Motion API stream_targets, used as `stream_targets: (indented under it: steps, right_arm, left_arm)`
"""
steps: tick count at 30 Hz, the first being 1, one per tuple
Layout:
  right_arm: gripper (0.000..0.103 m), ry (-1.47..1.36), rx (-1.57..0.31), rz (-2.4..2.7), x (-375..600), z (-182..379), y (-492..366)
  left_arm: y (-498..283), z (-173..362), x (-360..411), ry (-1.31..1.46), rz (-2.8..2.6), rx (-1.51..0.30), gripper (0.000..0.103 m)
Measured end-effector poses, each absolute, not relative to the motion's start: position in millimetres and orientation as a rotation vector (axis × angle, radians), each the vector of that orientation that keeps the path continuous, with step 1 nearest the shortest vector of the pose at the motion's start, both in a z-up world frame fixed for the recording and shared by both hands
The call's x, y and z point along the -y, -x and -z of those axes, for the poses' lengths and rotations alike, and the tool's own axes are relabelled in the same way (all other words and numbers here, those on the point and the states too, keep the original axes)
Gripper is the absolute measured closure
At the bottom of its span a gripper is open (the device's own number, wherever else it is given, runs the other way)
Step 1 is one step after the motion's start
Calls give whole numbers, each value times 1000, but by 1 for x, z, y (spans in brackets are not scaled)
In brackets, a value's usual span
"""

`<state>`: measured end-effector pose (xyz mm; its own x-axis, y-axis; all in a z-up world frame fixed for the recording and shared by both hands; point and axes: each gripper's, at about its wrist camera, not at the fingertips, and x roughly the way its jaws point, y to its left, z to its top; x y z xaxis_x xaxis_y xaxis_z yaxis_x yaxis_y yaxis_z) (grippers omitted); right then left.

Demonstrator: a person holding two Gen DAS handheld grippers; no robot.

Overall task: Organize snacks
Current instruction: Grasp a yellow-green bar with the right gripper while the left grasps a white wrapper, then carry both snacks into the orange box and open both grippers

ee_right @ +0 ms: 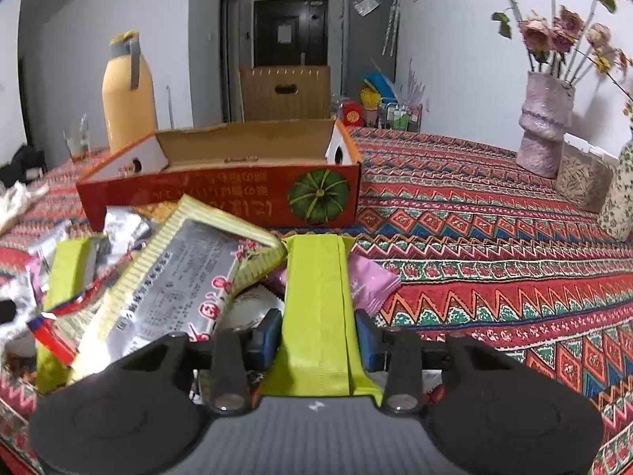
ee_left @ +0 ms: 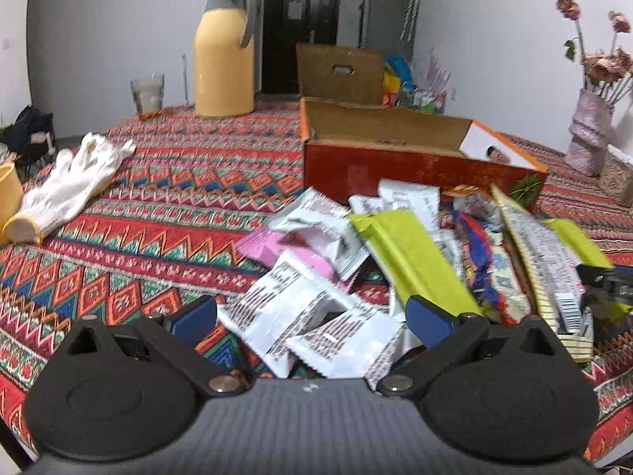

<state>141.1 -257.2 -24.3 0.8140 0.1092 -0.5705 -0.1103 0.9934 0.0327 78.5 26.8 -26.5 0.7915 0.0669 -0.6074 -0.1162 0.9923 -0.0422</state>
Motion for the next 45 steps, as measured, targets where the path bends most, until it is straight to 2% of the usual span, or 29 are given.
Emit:
stream_targets:
  steps: [7, 15, 16, 18, 20, 28, 29, 45]
  right_arm:
    - [65, -59, -516, -108, 260, 11, -113]
    - [65, -88, -513, -135, 254, 14, -85]
    - [65, -90, -515, -137, 254, 15, -82]
    - [65, -93, -515, -139, 253, 16, -75]
    - [65, -97, -516, -139, 252, 17, -69]
    - [65, -108, -515, -137, 253, 17, -52]
    - [65, -107, -514, -139, 252, 17, -51]
    - [65, -103, -502, -144, 249, 12, -48]
  left_arm:
    - [-72, 29, -22, 50, -66, -657, 0]
    - [-63, 31, -4, -68, 2, -602, 1]
    - [-64, 32, -3, -84, 12, -598, 3]
    - [-67, 34, 0, -119, 36, -604, 15]
    - [-71, 37, 1, -139, 68, -624, 36]
    - [-81, 48, -6, -73, 141, -696, 49]
    - [-82, 48, -6, -64, 147, -700, 54]
    - [-60, 20, -9, -44, 109, -613, 57]
